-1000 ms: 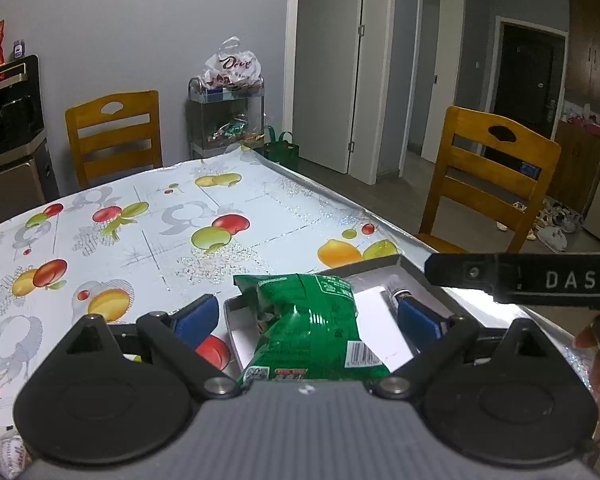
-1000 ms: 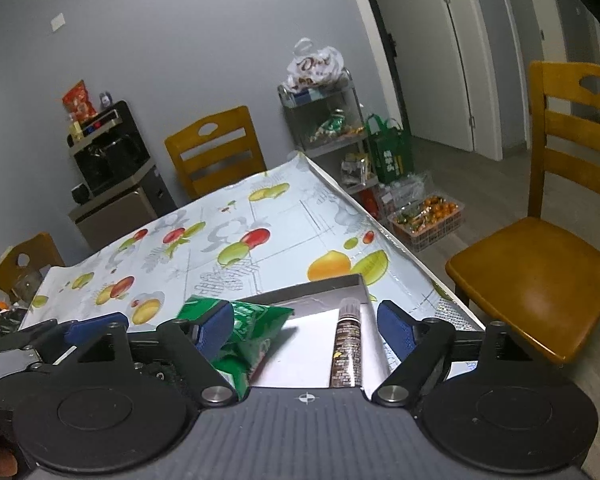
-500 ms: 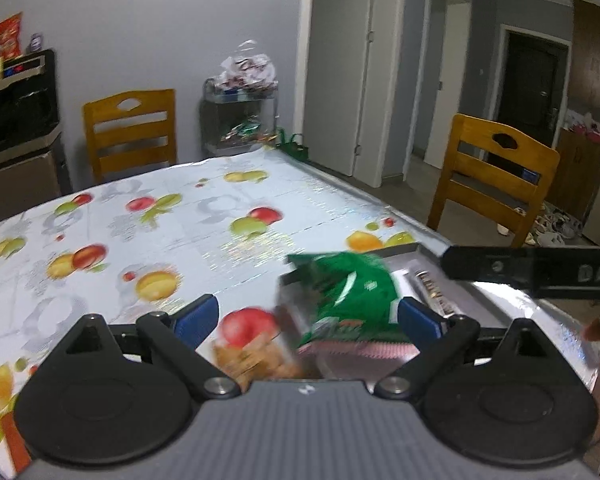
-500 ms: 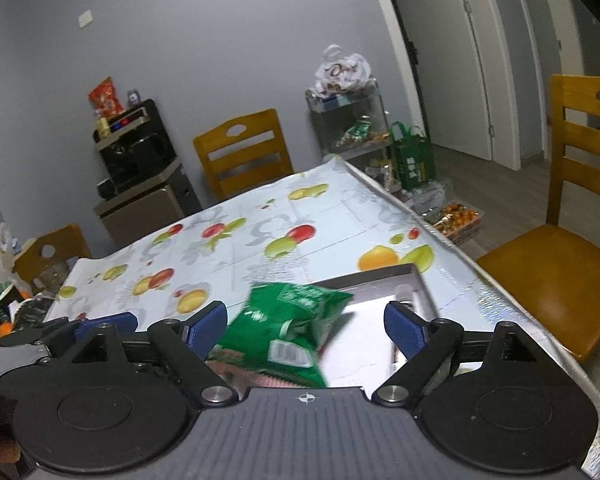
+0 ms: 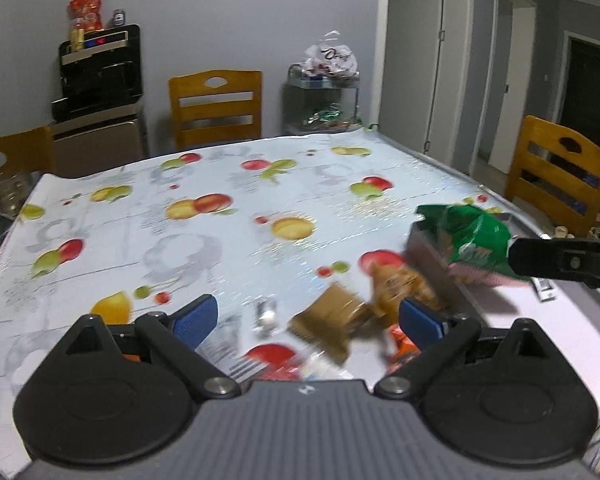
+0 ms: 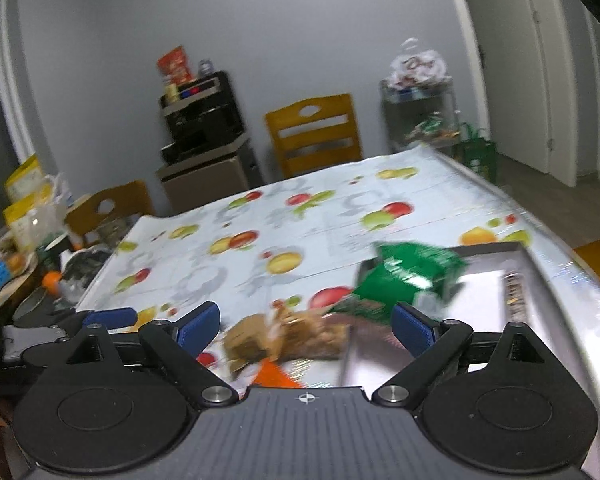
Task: Organize snacks
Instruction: 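Open the left tool to drop the green bag while the right tool releases the tube into the tray, then grasp the orange-red bar with the left tool while the right tool grasps the orange TAGI packet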
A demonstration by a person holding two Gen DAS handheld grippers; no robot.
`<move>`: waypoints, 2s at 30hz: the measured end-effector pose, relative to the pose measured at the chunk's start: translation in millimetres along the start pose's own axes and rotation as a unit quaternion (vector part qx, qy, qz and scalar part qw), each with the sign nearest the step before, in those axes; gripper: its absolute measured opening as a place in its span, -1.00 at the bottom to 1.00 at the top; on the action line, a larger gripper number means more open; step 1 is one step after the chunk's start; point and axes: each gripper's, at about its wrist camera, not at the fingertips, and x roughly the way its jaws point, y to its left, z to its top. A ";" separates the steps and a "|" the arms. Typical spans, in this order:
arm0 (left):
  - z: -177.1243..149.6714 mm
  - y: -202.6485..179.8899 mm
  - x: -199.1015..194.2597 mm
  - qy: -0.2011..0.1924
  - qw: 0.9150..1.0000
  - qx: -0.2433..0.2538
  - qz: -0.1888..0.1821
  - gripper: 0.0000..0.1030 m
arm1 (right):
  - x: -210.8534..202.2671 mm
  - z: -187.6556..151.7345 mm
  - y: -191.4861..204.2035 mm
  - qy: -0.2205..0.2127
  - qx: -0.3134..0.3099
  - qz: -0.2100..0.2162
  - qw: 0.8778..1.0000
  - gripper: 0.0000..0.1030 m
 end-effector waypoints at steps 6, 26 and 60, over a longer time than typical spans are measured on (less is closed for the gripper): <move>-13.7 19.1 -9.8 0.003 1.000 -0.005 0.013 0.91 | 10.8 -7.3 23.2 0.014 -0.015 0.022 1.000 0.82; -38.7 74.4 -23.6 0.012 0.998 -0.030 0.063 0.91 | 28.8 -16.3 44.4 0.035 -0.051 0.027 0.998 0.86; -66.0 110.8 34.9 0.038 0.992 -0.066 0.101 0.42 | 81.3 -52.6 55.2 0.092 -0.061 -0.043 0.993 0.51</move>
